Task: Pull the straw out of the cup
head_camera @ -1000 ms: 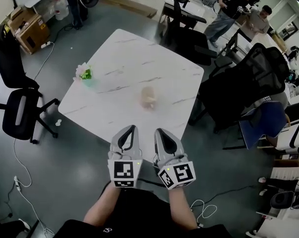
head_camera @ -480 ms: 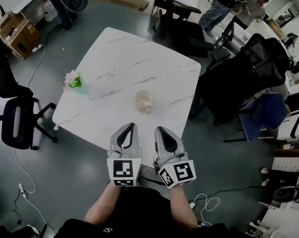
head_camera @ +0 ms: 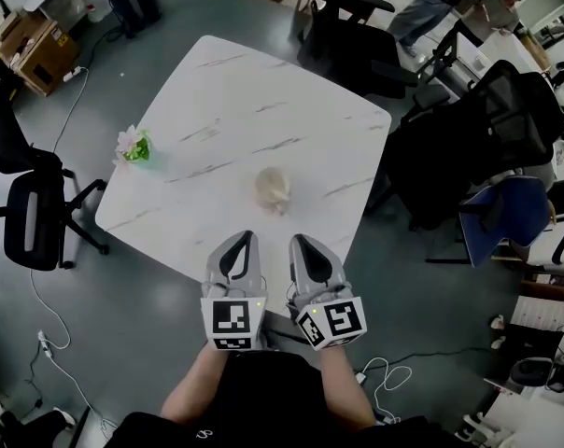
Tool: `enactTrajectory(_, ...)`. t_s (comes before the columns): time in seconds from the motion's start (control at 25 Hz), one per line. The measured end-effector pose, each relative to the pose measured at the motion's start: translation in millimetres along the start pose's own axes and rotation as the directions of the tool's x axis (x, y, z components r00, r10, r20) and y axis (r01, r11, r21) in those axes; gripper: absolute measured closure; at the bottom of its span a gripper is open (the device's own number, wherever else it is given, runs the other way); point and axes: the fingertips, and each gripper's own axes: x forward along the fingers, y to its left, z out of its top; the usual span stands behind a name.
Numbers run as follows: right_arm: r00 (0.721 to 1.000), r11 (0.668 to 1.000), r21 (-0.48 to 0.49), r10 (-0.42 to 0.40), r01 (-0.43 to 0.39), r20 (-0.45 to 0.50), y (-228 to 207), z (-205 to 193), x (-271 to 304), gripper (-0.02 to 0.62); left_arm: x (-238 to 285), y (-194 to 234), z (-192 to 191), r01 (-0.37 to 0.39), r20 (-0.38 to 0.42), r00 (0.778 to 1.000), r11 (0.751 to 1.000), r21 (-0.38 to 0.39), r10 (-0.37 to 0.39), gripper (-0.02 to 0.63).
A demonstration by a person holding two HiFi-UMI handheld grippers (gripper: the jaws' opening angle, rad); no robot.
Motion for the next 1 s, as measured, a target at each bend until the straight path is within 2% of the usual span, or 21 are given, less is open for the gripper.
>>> enactTrajectory(0.12,1.000,1.000,-0.007,0.016,-0.016,-0.027,-2.5,-4.4,8.2,0.587,4.6,1.4,-5.6,-0.009,-0.018,1.000,1.000,-0.018,0.009,0.604)
enactTrajectory(0.2,0.999,1.000,-0.006,0.028,-0.028,-0.045,-2.7,-8.3,13.4,0.546,8.4,3.2,-8.9,-0.013,-0.028,1.000,1.000,-0.029,0.012,0.604)
enactTrajectory(0.4,0.996,0.999,-0.013,0.047,-0.048,-0.078,-7.3,-20.4,28.2,0.535,17.3,6.5,-19.7,-0.023,-0.054,0.998,0.999,-0.041,0.020,0.604)
enactTrajectory(0.68,0.992,0.999,-0.014,0.049,-0.051,-0.119,-22.5,-34.2,51.7,0.500,26.0,9.5,-30.0,-0.037,-0.092,0.995,0.998,-0.045,0.033,0.604)
enactTrajectory(1.0,0.987,1.000,0.012,0.020,-0.018,-0.162,-43.0,-54.0,71.6,0.480,35.6,13.4,-38.1,-0.052,-0.127,0.991,0.997,-0.048,0.045,0.604)
